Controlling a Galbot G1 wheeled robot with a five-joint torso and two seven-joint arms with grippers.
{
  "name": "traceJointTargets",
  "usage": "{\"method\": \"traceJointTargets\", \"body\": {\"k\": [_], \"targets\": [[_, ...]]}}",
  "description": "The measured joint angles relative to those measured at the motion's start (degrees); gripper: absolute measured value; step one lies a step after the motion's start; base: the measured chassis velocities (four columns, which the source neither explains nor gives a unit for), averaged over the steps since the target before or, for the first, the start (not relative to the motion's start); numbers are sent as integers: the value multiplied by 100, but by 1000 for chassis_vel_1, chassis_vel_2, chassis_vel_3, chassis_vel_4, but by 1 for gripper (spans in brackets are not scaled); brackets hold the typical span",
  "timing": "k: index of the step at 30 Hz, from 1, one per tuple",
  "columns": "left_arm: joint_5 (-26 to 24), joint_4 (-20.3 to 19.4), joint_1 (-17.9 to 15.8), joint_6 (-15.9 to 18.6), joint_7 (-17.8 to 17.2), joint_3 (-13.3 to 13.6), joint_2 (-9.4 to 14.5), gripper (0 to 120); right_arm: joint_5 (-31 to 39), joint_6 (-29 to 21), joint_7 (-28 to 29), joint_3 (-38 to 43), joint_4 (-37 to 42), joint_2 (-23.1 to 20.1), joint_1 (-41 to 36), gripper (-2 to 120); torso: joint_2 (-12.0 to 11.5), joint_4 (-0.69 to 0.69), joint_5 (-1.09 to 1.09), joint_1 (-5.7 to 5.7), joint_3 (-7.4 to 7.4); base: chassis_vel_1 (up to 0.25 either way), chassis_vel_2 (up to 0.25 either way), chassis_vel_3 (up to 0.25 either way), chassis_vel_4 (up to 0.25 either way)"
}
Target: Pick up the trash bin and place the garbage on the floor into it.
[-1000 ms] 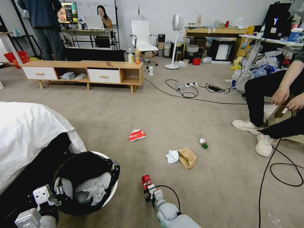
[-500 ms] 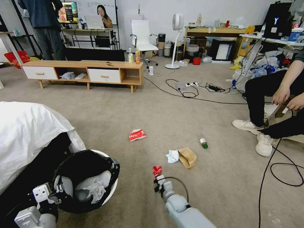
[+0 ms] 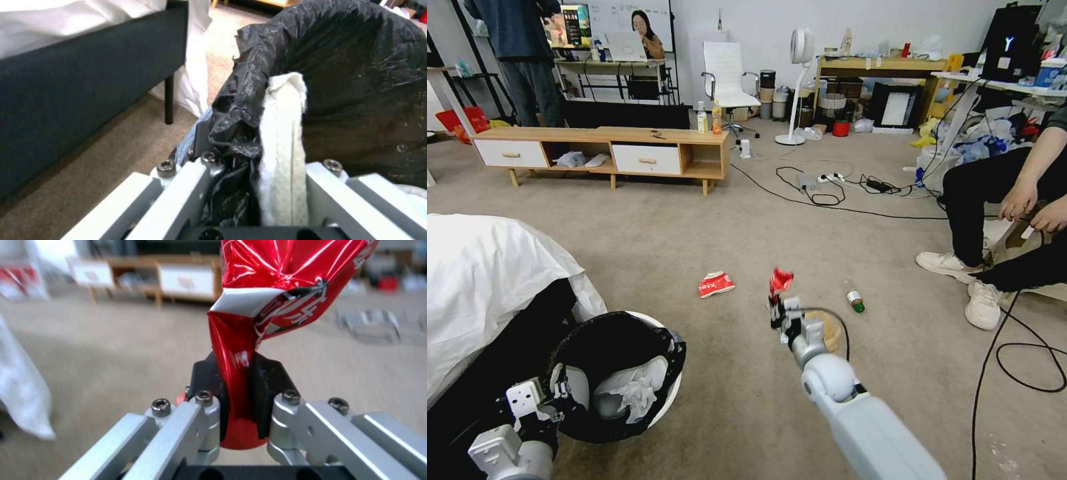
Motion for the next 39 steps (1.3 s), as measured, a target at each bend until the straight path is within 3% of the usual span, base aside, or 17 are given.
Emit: {"method": "traceJointTargets", "body": {"k": [4,10,12,17,20,23,29,39], "targets": [[16,81,-120,104,-30,150,68,6,72,425,-422,-2,508,-137,135,10,0,1,0,0,0,0,0,0,0],[-21,201,-356,305,-144,431,151,6,127,1196,-1218,-219,646,-171,210,8,0,2,0,0,0,0,0,0,0],[-30,216,-385,327,-158,470,164,6,128,1240,-1269,-243,645,-175,210,8,0,2,0,0,0,0,0,0,0],[-129,285,-596,528,-298,798,233,6,129,1552,-1712,-490,610,-219,210,8,0,2,0,0,0,0,0,0,0],[-226,369,-827,749,-464,1288,274,6,124,1701,-1941,-972,567,-285,272,8,0,1,0,0,0,0,0,0,0],[-270,397,-892,813,-509,1484,278,6,122,1709,-1955,-1274,547,-305,332,8,0,2,0,0,0,0,0,0,0],[-286,437,-918,822,-537,1623,274,6,183,1689,-1945,-1828,487,-371,392,8,0,2,0,0,0,0,0,0,0],[-284,434,-875,721,-514,1512,303,6,314,1489,-1758,-2240,371,-424,204,8,0,2,0,0,0,0,0,0,0]]}}
